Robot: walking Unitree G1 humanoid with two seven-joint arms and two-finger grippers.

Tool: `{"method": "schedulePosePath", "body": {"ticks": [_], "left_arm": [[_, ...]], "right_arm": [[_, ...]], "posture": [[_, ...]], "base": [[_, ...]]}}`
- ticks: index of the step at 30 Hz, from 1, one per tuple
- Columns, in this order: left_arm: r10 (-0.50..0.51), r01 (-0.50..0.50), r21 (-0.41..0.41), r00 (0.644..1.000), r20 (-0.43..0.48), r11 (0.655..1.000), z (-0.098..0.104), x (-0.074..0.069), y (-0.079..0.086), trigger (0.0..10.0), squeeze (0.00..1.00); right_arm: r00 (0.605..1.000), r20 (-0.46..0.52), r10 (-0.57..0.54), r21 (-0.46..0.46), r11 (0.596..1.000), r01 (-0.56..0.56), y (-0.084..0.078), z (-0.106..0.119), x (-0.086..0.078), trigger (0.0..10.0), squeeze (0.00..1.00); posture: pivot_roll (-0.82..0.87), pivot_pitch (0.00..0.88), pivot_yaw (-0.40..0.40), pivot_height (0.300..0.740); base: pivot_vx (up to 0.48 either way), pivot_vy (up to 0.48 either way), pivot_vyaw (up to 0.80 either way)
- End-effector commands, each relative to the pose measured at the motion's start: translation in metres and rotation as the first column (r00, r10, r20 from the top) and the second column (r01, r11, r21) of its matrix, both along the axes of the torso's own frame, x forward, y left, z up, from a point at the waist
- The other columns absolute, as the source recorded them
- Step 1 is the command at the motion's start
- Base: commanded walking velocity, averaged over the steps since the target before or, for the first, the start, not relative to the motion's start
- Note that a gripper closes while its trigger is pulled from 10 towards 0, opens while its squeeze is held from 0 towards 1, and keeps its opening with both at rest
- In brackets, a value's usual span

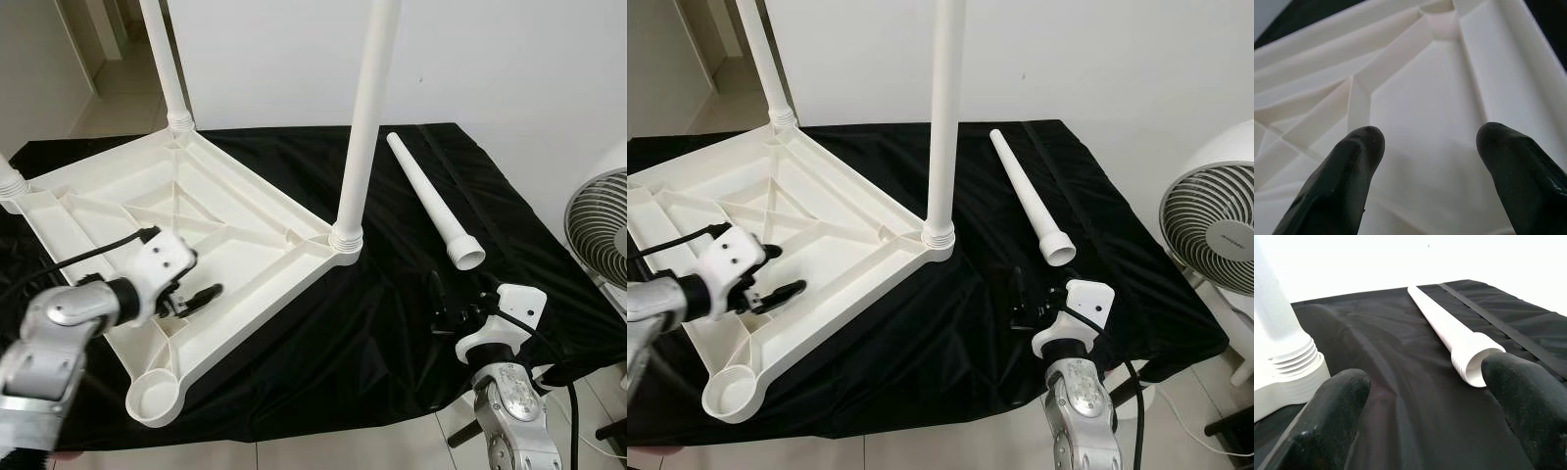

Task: Building children table

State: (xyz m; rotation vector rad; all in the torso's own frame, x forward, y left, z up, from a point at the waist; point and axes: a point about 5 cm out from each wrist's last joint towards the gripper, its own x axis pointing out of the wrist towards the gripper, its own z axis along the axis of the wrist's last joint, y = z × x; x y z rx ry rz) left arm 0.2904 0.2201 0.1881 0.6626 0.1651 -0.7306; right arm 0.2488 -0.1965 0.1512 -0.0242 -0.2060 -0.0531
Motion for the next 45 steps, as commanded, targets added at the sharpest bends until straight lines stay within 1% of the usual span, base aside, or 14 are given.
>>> {"method": "schedulePosePath", "body": {"ticks": [1, 5, 10, 14, 16, 17, 19, 23, 27, 32, 38, 43, 44, 45], "left_arm": [[-0.001, 0.002, 0.047, 0.999, -0.032, 0.999, -0.008, -0.002, 0.012, 10.0, 0.0], [0.02, -0.017, 0.061, 0.998, -0.055, 0.998, -0.013, -0.003, 0.021, 10.0, 0.0], [0.01, 0.002, 0.099, 0.992, -0.124, 0.995, -0.02, -0.014, 0.033, 10.0, 0.0], [0.012, 0.002, 0.115, 0.992, -0.127, 0.993, -0.02, -0.014, 0.038, 10.0, 0.0], [0.02, -0.003, 0.121, 0.99, -0.142, 0.993, -0.017, -0.016, 0.046, 10.0, 0.0], [0.02, -0.003, 0.121, 0.99, -0.142, 0.993, -0.017, -0.016, 0.046, 10.0, 0.0], [0.035, -0.014, 0.132, 0.987, -0.157, 0.991, -0.014, -0.019, 0.054, 10.0, 0.0], [0.035, -0.011, 0.148, 0.985, -0.167, 0.989, -0.013, -0.023, 0.06, 10.0, 0.0], [0.044, -0.011, 0.178, 0.982, -0.186, 0.984, -0.011, -0.03, 0.07, 10.0, 0.0], [0.037, 0.001, 0.19, 0.981, -0.193, 0.982, -0.011, -0.033, 0.071, 10.0, 0.0], [0.004, 0.044, 0.213, 0.975, -0.22, 0.976, -0.016, -0.038, 0.067, 10.0, 0.0], [-0.055, 0.109, 0.22, 0.97, -0.239, 0.969, -0.027, -0.04, 0.053, 10.0, 0.0], [-0.078, 0.133, 0.215, 0.966, -0.246, 0.968, -0.031, -0.04, 0.047, 10.0, 0.0], [-0.078, 0.133, 0.215, 0.966, -0.246, 0.968, -0.031, -0.04, 0.047, 10.0, 0.0]], "right_arm": [[1.0, 0.01, -0.006, -0.004, 1.0, 0.006, -0.003, 0.002, 0.001, 10.0, 0.0], [1.0, 0.01, -0.003, -0.005, 1.0, 0.003, -0.003, 0.002, 0.001, 10.0, 0.0], [1.0, 0.007, 0.001, -0.007, 1.0, -0.001, -0.004, 0.001, 0.003, 10.0, 0.0], [1.0, 0.005, 0.003, -0.008, 1.0, -0.003, -0.004, 0.0, 0.003, 10.0, 0.0], [1.0, 0.003, 0.007, -0.01, 1.0, -0.007, -0.003, -0.001, 0.003, 10.0, 0.0], [1.0, 0.003, 0.007, -0.01, 1.0, -0.007, -0.003, -0.001, 0.003, 10.0, 0.0], [1.0, 0.001, 0.009, -0.012, 1.0, -0.009, -0.003, -0.001, 0.003, 10.0, 0.0], [1.0, -0.002, 0.014, -0.01, 1.0, -0.014, -0.002, -0.002, 0.003, 10.0, 0.0], [1.0, -0.009, 0.026, -0.006, 1.0, -0.026, 0.001, -0.005, 0.004, 10.0, 0.0], [0.999, -0.01, 0.033, -0.005, 0.999, -0.033, 0.002, -0.006, 0.005, 10.0, 0.0], [0.999, -0.006, 0.052, -0.004, 0.999, -0.052, 0.005, -0.005, 0.008, 10.0, 0.0], [0.997, -0.002, 0.075, 0.004, 0.997, -0.075, 0.009, -0.001, 0.012, 10.0, 0.0], [0.997, -0.002, 0.079, 0.006, 0.997, -0.079, 0.01, 0.001, 0.014, 10.0, 0.0], [0.997, -0.002, 0.079, 0.006, 0.997, -0.079, 0.01, 0.001, 0.014, 10.0, 0.0]], "posture": [[-0.01, 0.088, 0.013, 0.74], [-0.01, 0.088, 0.011, 0.74], [0.0, 0.084, 0.005, 0.74], [0.0, 0.084, 0.004, 0.74], [0.01, 0.082, 0.003, 0.74], [0.01, 0.082, 0.003, 0.74], [0.01, 0.082, 0.002, 0.74], [0.02, 0.08, 0.002, 0.74], [0.04, 0.071, -0.002, 0.74], [0.05, 0.068, -0.003, 0.74], [0.05, 0.063, -0.005, 0.74], [0.04, 0.067, 0.006, 0.74], [0.03, 0.073, 0.014, 0.74], [0.03, 0.073, 0.014, 0.74]], "base": [[0.0, 0.0, 0.0], [0.0, 0.0, 0.0], [0.0, 0.0, 0.0], [0.0, 0.0, 0.0], [0.0, 0.0, 0.0], [0.0, 0.0, 0.0], [0.0, 0.0, 0.0], [0.0, 0.0, 0.0], [0.0, 0.0, 0.0], [0.0, 0.0, 0.0], [0.0, 0.0, 0.0], [0.0, 0.0, 0.0], [0.0, 0.0, 0.0], [0.0, 0.0, 0.0]]}}
